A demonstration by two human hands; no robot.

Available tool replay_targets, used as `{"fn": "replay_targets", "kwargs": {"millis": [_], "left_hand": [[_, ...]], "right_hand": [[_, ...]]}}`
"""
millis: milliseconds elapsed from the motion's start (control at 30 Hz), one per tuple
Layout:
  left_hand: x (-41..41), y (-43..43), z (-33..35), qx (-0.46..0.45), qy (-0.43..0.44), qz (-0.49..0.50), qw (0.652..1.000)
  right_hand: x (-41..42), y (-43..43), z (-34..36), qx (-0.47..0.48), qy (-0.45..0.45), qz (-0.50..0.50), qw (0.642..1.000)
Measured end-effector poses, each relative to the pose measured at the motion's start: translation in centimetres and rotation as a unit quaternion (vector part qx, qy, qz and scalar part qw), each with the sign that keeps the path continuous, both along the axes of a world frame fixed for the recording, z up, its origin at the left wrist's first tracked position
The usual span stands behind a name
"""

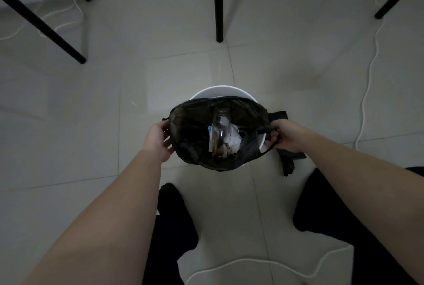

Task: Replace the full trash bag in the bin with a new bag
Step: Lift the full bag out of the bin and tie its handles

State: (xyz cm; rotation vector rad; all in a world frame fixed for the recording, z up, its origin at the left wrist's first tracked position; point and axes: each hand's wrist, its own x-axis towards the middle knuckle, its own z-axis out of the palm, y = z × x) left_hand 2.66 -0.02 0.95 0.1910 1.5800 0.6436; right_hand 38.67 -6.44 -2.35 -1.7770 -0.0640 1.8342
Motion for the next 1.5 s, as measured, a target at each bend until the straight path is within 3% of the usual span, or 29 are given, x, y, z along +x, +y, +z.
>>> {"fn": "replay_targets", "kwargs": {"millis": [200, 367, 533, 667, 767, 867, 1100, 1233, 1300, 1500], "left_hand": [[-0.6, -0.1, 3.4, 0.044, -0.007, 0.045, 0.998], [-0.6, -0.2, 7.8, 0.090, 0.069, -0.074, 0.991], [-0.2, -0.7, 13.4, 0.220, 0.134, -0.160, 0.953], [0.8, -2.1, 16.0, 0.263, 0.171, -0.204, 0.927], [1.9, -2.1, 17.7, 0.304, 0.166, -0.205, 0.915], [2.6, -1.3, 18.6, 0.314, 0.193, -0.246, 0.896], [2.9, 0.1, 20.1, 0.340, 0.206, -0.329, 0.856], [3.0, 0.4, 20.6, 0.365, 0.274, -0.355, 0.816], [3.6, 0.2, 21.1, 0.394, 0.255, -0.330, 0.819], [5.3, 0.1, 21.7, 0.447, 0.052, -0.259, 0.855]], "right_hand": [[0.5, -0.1, 5.2, 0.042, -0.004, 0.001, 0.999], [0.1, -0.3, 11.0, 0.091, -0.012, 0.017, 0.996], [0.0, -0.5, 16.6, 0.185, -0.045, 0.078, 0.979], [0.2, -1.3, 19.1, 0.236, -0.049, 0.123, 0.963], [-0.3, -0.9, 20.1, 0.301, -0.045, 0.091, 0.948], [-0.6, -0.3, 20.7, 0.336, -0.038, 0.097, 0.936], [-1.3, 0.7, 20.9, 0.394, -0.172, 0.140, 0.892], [-1.6, 1.2, 21.2, 0.436, -0.188, 0.119, 0.872], [-1.6, 1.3, 21.6, 0.457, -0.151, 0.108, 0.870], [-1.3, 1.6, 22.7, 0.495, -0.043, 0.088, 0.863]]}}
